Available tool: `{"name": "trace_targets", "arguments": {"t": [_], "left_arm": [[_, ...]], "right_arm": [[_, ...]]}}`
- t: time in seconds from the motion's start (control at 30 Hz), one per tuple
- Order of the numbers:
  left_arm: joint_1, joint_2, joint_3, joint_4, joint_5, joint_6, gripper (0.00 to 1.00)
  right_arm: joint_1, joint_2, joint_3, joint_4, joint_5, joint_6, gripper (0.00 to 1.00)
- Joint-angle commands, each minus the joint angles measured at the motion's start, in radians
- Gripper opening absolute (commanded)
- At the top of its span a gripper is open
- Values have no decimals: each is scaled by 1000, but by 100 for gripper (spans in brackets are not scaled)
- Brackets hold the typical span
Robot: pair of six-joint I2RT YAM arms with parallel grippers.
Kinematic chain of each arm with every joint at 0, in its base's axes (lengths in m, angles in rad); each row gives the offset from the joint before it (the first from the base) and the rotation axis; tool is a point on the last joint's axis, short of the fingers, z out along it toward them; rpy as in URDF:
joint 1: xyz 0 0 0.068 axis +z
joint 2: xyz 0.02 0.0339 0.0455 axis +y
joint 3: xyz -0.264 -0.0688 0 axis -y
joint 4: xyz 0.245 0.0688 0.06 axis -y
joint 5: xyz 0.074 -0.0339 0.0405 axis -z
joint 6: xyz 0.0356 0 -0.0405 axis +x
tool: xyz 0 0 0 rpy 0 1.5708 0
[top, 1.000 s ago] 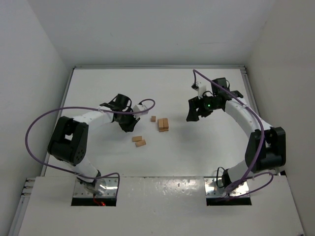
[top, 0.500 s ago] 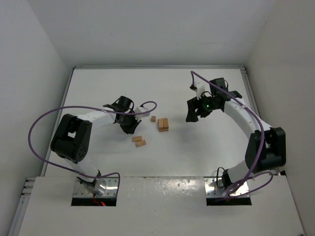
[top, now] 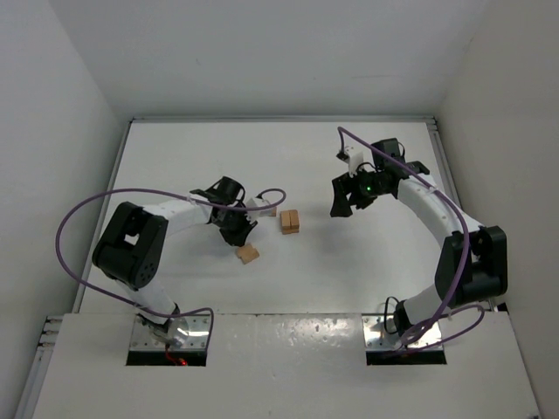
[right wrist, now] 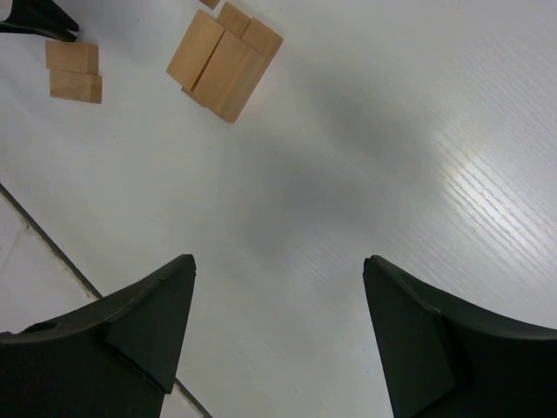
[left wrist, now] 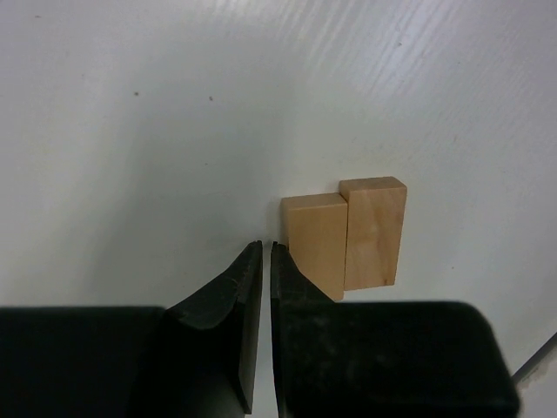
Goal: Build the wood block tower
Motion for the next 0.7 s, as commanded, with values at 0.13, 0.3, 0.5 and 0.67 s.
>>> {"name": "trace_targets", "arguments": {"t": [0.13, 0.3, 0.5, 0.67], "left_arm": [[-16, -12, -9, -13, 46, -34, 15], [2, -75, -36, 59, -41, -91, 19], [68, -240, -96, 60, -65, -91, 18], [175, -443, -139, 87, -78, -266, 36]], "right_arm": [[1, -20, 20, 8, 1, -16, 78], [1, -18, 23, 11, -2, -14, 78], [15, -24, 25, 11, -13, -20, 78], [131, -41, 13, -19, 151, 97, 93]]}}
